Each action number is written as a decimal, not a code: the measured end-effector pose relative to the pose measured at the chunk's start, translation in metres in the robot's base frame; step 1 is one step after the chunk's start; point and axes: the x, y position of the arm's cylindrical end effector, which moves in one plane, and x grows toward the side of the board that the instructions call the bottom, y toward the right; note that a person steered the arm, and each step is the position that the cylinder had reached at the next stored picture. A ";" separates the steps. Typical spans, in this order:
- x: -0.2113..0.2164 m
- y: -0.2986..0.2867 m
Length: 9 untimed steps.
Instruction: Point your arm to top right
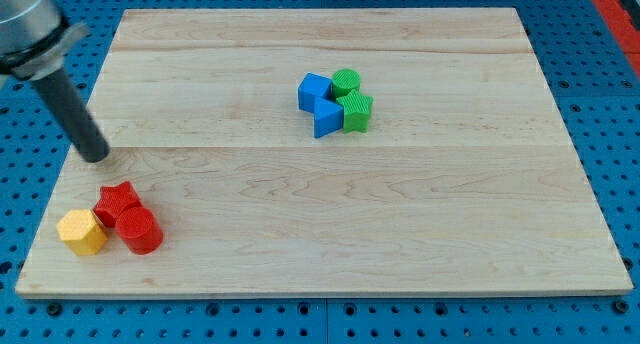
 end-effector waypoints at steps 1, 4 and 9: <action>0.006 0.047; 0.044 0.255; -0.111 0.441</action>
